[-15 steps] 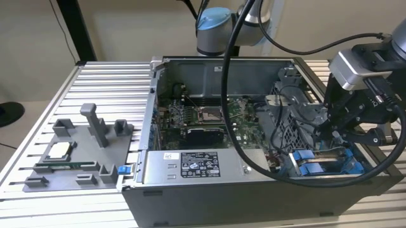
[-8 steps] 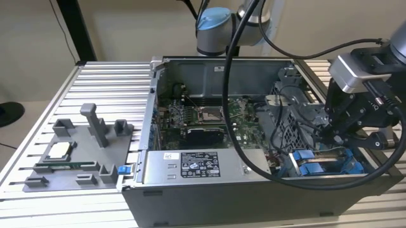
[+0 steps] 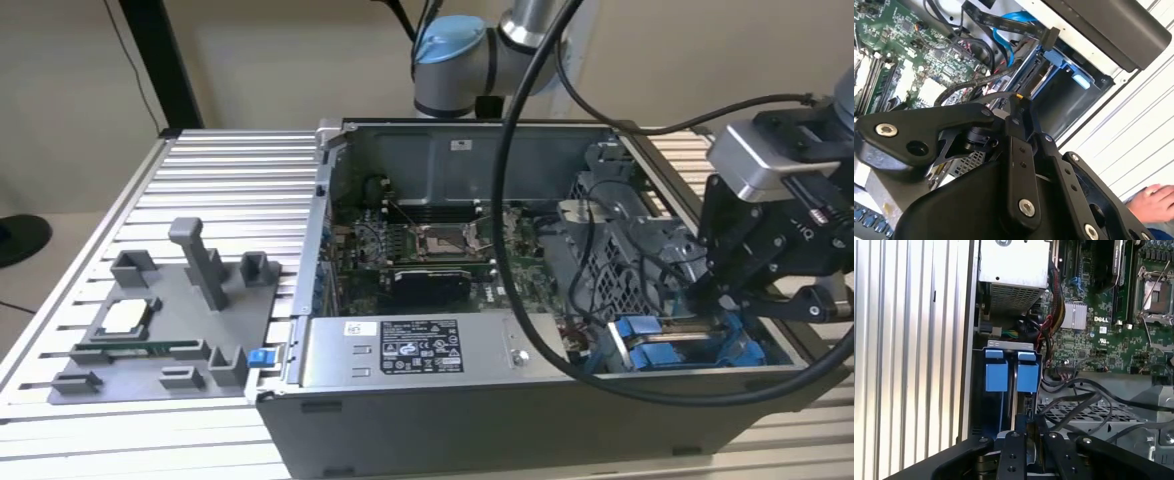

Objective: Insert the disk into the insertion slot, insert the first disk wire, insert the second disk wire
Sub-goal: 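Insert the first disk wire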

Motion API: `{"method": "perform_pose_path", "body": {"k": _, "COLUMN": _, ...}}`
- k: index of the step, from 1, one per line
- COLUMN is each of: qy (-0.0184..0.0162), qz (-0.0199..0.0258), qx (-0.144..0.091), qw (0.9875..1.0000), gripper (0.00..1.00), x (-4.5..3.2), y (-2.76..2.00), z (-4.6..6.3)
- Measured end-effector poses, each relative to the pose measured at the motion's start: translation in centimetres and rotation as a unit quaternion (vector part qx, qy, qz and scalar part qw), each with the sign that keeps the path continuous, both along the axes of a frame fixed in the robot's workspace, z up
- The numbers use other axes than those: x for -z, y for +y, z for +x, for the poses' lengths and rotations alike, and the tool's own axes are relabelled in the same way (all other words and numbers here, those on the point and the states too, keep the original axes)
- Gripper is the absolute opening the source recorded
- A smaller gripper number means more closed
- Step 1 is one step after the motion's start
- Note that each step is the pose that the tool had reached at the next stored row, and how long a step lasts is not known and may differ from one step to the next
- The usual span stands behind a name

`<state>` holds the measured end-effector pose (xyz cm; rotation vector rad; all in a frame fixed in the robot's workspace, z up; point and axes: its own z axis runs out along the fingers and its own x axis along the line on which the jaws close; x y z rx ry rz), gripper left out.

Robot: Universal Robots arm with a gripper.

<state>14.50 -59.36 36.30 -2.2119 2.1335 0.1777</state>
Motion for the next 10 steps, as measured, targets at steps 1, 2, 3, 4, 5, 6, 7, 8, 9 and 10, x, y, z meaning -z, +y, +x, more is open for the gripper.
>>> {"method": "perform_pose_path", "body": {"k": 1, "qy": 0.0000, "qz": -0.0019, "qx": 0.001, "qw": 1.0000, "gripper": 0.00, "x": 0.05, "y": 0.00, "z": 0.02}}
{"method": "perform_pose_path", "body": {"k": 2, "qy": 0.0000, "qz": -0.0020, "qx": 0.001, "qw": 1.0000, "gripper": 0.00, "x": 0.06, "y": -0.01, "z": 0.02}}
{"method": "perform_pose_path", "body": {"k": 3, "qy": 0.0000, "qz": -0.0021, "qx": 0.001, "qw": 1.0000, "gripper": 0.00, "x": 0.06, "y": -0.01, "z": 0.02}}
{"method": "perform_pose_path", "body": {"k": 4, "qy": 0.0000, "qz": -0.0022, "qx": 0.001, "qw": 1.0000, "gripper": 0.00, "x": 0.05, "y": 0.00, "z": 0.03}}
{"method": "perform_pose_path", "body": {"k": 5, "qy": 0.0000, "qz": -0.0022, "qx": 0.001, "qw": 1.0000, "gripper": 0.00, "x": 0.05, "y": 0.00, "z": 0.03}}
{"method": "perform_pose_path", "body": {"k": 6, "qy": 0.0000, "qz": -0.0022, "qx": 0.001, "qw": 1.0000, "gripper": 0.00, "x": 0.04, "y": 0.00, "z": 0.03}}
{"method": "perform_pose_path", "body": {"k": 7, "qy": 0.0000, "qz": -0.0025, "qx": 0.001, "qw": 1.0000, "gripper": 0.00, "x": 0.05, "y": 0.00, "z": 0.03}}
{"method": "perform_pose_path", "body": {"k": 8, "qy": 0.0000, "qz": -0.0032, "qx": 0.001, "qw": 1.0000, "gripper": 0.00, "x": 0.07, "y": 0.00, "z": 0.03}}
{"method": "perform_pose_path", "body": {"k": 9, "qy": 0.0000, "qz": -0.0045, "qx": 0.002, "qw": 1.0000, "gripper": 0.00, "x": 0.09, "y": 0.00, "z": 0.03}}
{"method": "perform_pose_path", "body": {"k": 10, "qy": 0.0000, "qz": -0.0057, "qx": 0.003, "qw": 1.0000, "gripper": 0.00, "x": 0.12, "y": 0.00, "z": 0.03}}
